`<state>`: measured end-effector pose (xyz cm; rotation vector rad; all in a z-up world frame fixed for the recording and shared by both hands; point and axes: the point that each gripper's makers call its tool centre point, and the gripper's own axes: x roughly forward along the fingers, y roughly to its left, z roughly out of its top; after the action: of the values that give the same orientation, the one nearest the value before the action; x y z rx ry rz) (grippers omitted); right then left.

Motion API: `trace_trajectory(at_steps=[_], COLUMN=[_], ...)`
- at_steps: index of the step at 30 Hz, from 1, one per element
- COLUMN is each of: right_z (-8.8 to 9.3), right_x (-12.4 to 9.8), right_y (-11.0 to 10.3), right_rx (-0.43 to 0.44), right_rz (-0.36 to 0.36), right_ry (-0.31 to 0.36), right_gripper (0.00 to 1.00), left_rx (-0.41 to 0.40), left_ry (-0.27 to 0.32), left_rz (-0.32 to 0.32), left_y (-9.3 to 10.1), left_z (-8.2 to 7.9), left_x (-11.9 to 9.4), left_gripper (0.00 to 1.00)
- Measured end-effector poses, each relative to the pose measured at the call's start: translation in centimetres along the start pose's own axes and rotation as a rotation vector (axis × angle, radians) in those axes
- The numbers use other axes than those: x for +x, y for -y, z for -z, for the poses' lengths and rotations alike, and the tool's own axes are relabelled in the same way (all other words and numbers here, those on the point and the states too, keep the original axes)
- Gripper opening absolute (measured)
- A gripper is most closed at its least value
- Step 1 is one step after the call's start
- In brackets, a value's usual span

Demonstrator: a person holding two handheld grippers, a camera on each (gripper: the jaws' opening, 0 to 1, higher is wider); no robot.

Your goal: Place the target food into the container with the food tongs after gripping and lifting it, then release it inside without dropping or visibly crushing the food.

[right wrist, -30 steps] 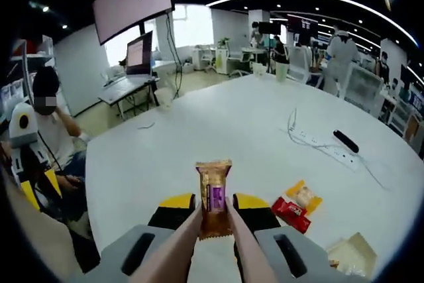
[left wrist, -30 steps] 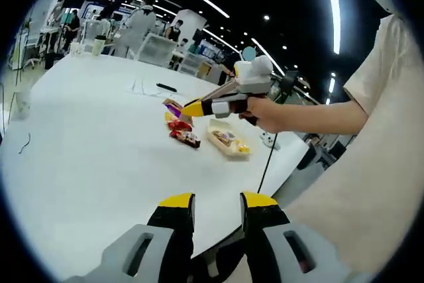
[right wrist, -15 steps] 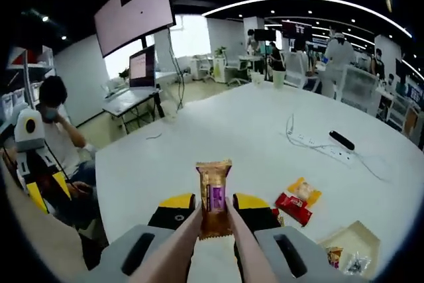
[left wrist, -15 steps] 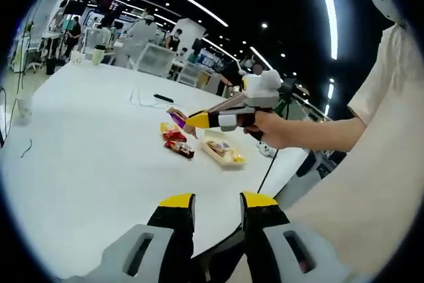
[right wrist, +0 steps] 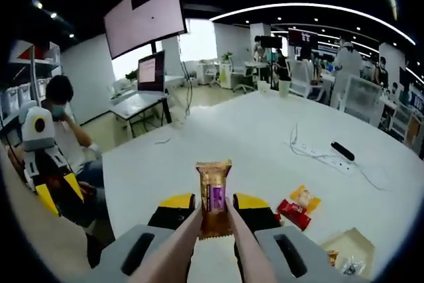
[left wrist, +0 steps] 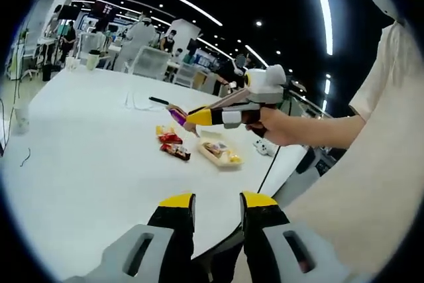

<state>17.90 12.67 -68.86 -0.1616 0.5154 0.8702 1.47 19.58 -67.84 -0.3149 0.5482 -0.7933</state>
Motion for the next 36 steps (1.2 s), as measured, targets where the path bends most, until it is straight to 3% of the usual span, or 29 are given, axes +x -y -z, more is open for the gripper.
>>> trace_trajectory(at_steps=[17, 29, 36], right_z=[0.0, -1.8, -1.9], right_x=[-0.8, -1.9, -2.8], right_y=[0.2, 0.1, 1.0], right_rx=[0.009, 0.023, 0.037], right_rz=[-0.008, -0.021, 0.007], right_ry=[0.003, 0.043, 0.053], right_gripper=[0.22, 0.22, 0.22], left_rx=[0.017, 0.029, 0.035], left_ry=[-0.016, -0.032, -0.039], left_rz=[0.009, 0.038, 0.055], left_y=[0.4, 1.0, 1.3], left_z=[0.3, 0.3, 0.1], left_x=[0.2, 1.1, 1.5], left_gripper=[0.25, 0.25, 0.26])
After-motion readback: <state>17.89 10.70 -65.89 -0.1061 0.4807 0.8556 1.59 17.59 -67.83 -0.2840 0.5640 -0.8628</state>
